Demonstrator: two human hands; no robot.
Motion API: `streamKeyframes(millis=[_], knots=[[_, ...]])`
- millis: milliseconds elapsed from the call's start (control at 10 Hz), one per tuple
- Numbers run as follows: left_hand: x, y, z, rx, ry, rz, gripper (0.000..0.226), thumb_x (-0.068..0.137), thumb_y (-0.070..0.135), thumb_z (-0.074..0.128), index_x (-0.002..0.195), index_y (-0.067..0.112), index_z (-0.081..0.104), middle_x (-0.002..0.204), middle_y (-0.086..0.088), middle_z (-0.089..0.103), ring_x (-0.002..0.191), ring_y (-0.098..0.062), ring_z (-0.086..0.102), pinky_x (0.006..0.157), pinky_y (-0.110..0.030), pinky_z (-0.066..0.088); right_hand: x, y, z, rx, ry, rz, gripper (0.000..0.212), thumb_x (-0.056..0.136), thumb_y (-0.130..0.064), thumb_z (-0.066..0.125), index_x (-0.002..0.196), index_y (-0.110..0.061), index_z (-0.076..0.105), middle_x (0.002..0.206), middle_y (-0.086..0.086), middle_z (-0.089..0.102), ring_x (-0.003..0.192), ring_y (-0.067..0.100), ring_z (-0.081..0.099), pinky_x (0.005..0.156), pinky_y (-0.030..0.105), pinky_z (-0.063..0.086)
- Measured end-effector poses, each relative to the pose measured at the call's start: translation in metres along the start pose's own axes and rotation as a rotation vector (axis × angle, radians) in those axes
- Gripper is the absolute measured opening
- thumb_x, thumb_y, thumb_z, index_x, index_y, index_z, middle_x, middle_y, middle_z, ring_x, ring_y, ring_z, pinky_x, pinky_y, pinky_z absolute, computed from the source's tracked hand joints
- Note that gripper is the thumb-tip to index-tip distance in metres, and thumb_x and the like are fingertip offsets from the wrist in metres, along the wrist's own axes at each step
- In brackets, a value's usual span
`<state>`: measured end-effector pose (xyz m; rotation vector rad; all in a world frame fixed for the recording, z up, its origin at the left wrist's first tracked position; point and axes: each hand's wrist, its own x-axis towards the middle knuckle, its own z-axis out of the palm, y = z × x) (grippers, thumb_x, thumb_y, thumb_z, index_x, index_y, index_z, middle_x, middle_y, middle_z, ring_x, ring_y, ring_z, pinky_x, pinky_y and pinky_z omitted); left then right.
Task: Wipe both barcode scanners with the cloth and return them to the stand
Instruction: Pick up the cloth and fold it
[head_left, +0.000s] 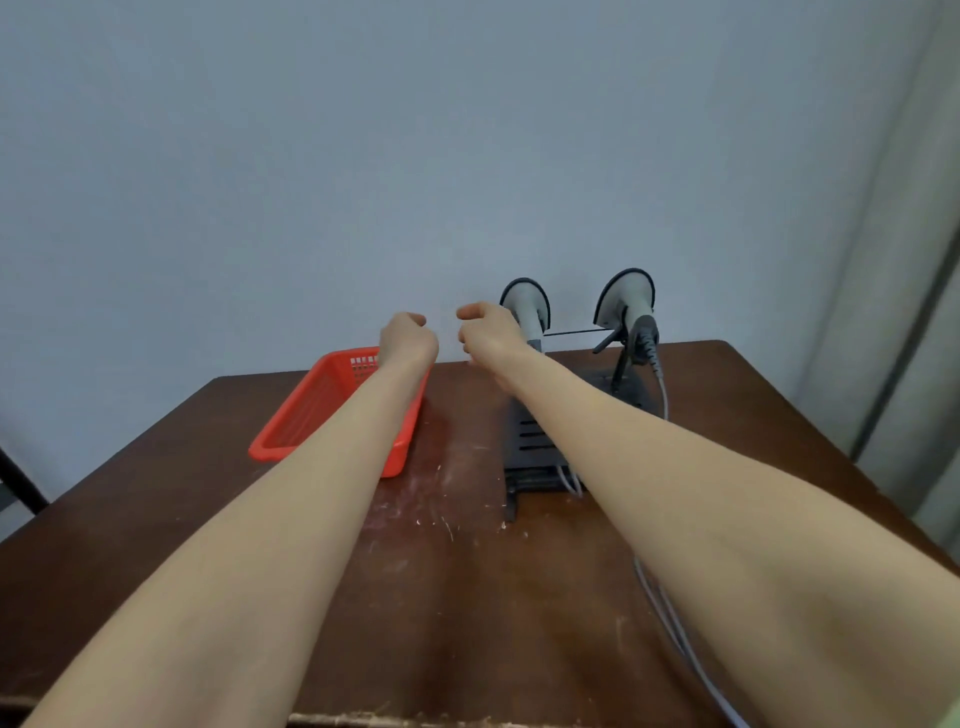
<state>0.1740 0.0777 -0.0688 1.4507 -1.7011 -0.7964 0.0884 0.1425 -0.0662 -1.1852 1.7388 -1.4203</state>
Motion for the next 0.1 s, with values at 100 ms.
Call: streamKeyframes(millis=[100], knots=[[-0.0156, 0.0257, 0.0062, 0.040, 0.069, 0.106, 0.046, 0.088, 0.001, 0.036, 0.130, 0.013, 0.051, 0.135, -0.012, 0.050, 0.119, -0.030, 0.053, 0.099, -0.041, 0.046, -0.0129, -0.0106, -0.0304, -0.048, 0.110, -0.098, 0.040, 0.089, -0.003, 0.038, 0.125, -0.013, 0.052, 0.094, 0.002, 0.054, 0.082, 0.020, 0.054, 0.081, 0.036, 0.050]])
